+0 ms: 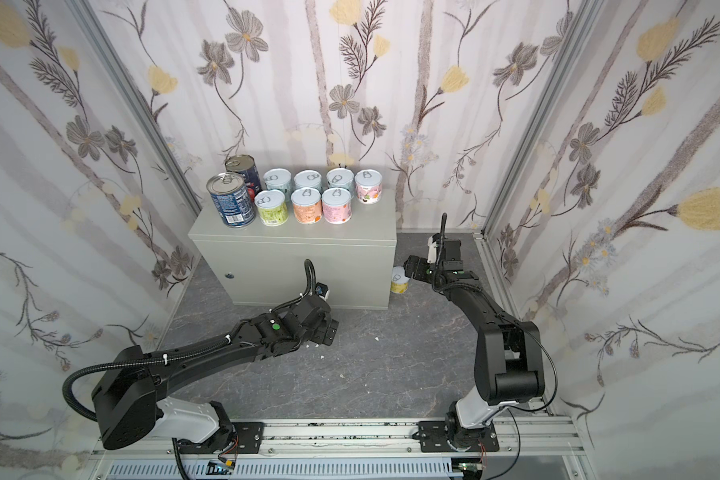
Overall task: Place and organize the canned foods onto the counter
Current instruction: 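Withdraw the right gripper down toward the yellow-labelled floor can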
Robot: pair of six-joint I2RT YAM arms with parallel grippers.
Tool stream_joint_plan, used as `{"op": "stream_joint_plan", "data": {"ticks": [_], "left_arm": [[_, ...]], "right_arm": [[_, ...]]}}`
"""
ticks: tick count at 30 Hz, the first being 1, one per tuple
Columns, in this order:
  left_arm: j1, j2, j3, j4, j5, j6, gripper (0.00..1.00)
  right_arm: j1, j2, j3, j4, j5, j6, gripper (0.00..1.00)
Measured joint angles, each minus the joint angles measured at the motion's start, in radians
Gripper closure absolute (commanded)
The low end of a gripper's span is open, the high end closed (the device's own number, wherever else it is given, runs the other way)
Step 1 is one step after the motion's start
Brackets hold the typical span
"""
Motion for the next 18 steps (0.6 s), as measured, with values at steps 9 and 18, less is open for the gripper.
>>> {"op": "stream_joint_plan", "data": {"ticks": [9, 18], "left_arm": [[0.001, -0.046, 0.000, 0.002, 0.001, 0.005, 0.00], [0.009, -0.094, 0.000, 0.003, 0.005, 0.026, 0.00]], "right_arm": [[0.021, 0.156, 0.095, -0.057, 0.102, -0.016, 0.34], [0.023, 0.236, 0.168, -0.090, 0.140, -0.024, 0.41]]}}
